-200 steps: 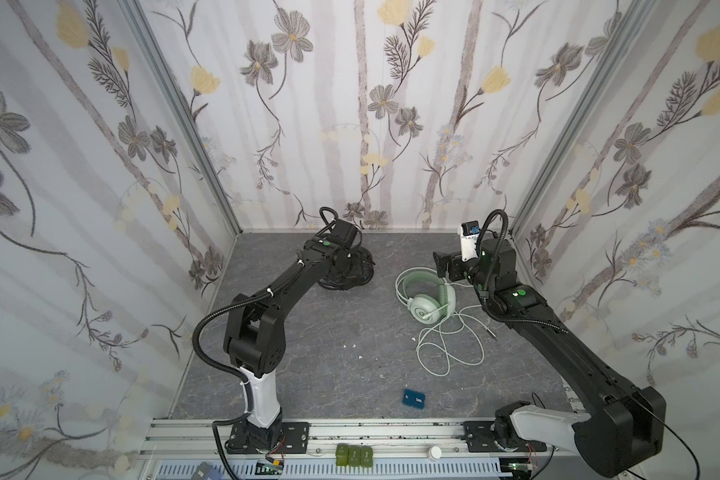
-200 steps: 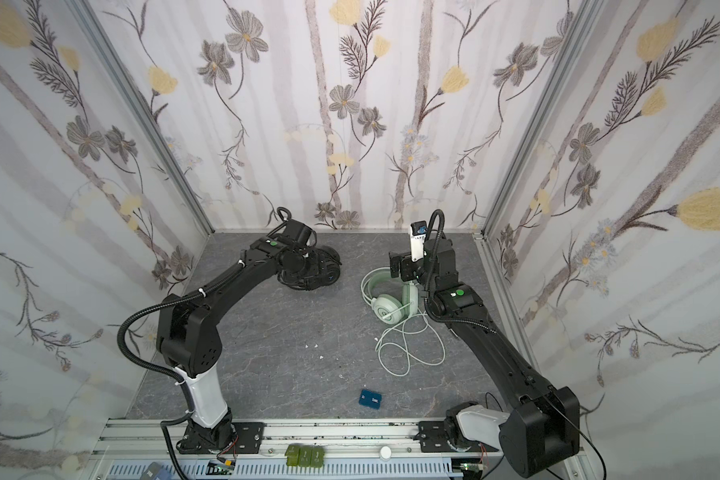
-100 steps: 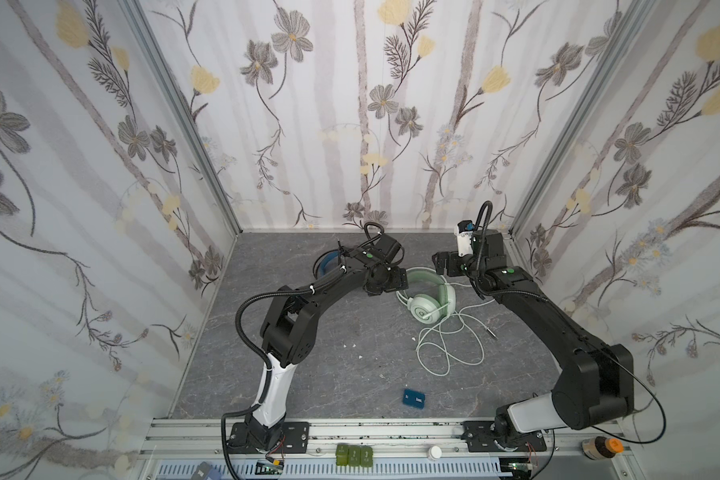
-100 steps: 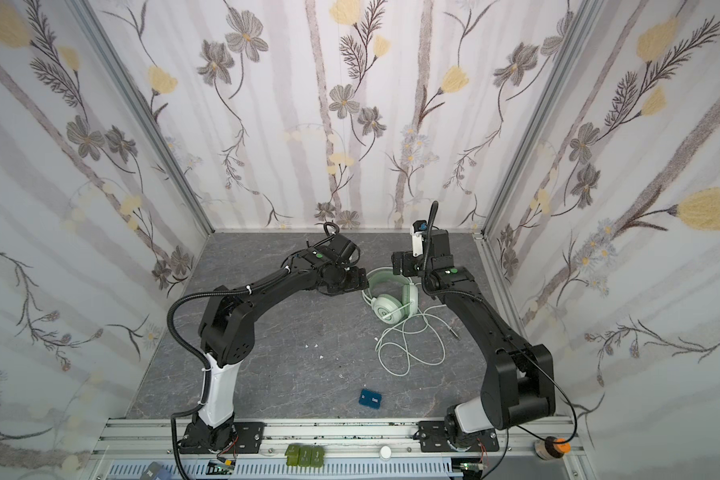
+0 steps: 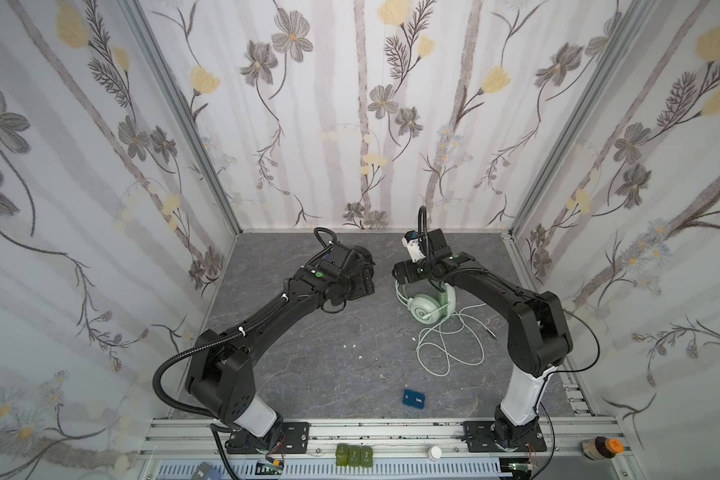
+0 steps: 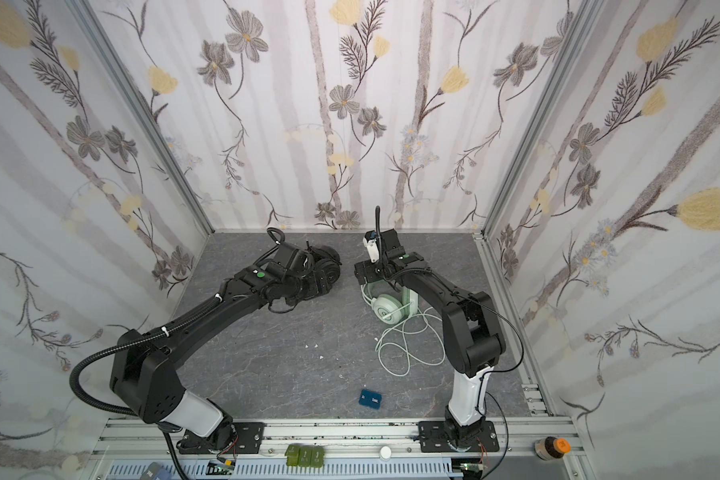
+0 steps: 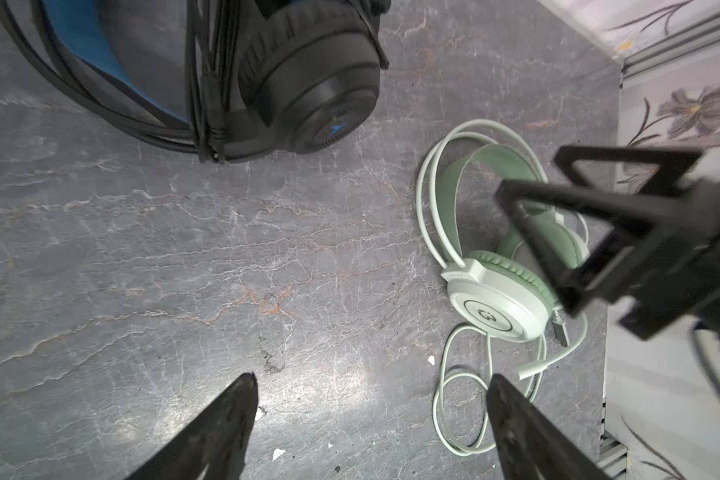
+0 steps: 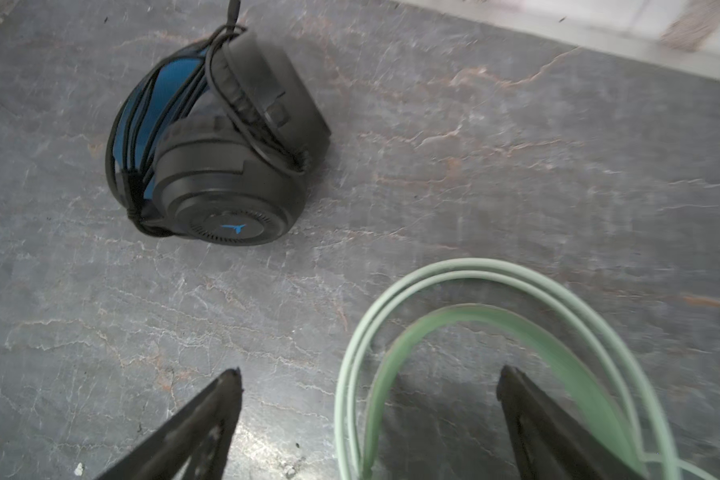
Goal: Wrap the headphones
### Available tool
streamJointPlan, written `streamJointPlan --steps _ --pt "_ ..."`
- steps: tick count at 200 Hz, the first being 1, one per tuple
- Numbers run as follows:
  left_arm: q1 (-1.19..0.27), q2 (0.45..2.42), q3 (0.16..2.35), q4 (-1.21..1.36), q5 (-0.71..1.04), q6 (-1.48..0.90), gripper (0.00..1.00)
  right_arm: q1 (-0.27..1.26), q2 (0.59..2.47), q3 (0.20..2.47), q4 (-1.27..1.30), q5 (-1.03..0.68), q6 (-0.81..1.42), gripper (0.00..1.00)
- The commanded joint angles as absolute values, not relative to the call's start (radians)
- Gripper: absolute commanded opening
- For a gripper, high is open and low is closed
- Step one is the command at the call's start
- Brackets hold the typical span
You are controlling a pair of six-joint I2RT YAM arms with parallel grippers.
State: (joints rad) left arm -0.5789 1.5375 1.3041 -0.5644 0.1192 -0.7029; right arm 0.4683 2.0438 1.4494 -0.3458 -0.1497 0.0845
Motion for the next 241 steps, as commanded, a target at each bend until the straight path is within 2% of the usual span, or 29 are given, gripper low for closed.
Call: streamJointPlan --steps 1,56,121,241 --pt "-0.565 1.514 1.315 -0.538 0.093 -0.704 0.87 0.494 2.085 1.459 -0.327 -0.192 0.089 0.95" --pt "-0.542 1.502 1.353 -0.532 0.097 -0.695 0.87 0.511 2.184 1.468 -0.34 -0.179 0.078 0.91" --pt "-0.519 1.476 1.321 -0.526 0.073 -0.713 0.86 0.559 2.214 1.415 -0.35 -0.18 0.055 0.87" --pt "-0.536 1.515 1.289 -0.555 0.053 -0.675 0.86 0.635 1.927 1.177 -0.321 -0.293 0.116 0.84"
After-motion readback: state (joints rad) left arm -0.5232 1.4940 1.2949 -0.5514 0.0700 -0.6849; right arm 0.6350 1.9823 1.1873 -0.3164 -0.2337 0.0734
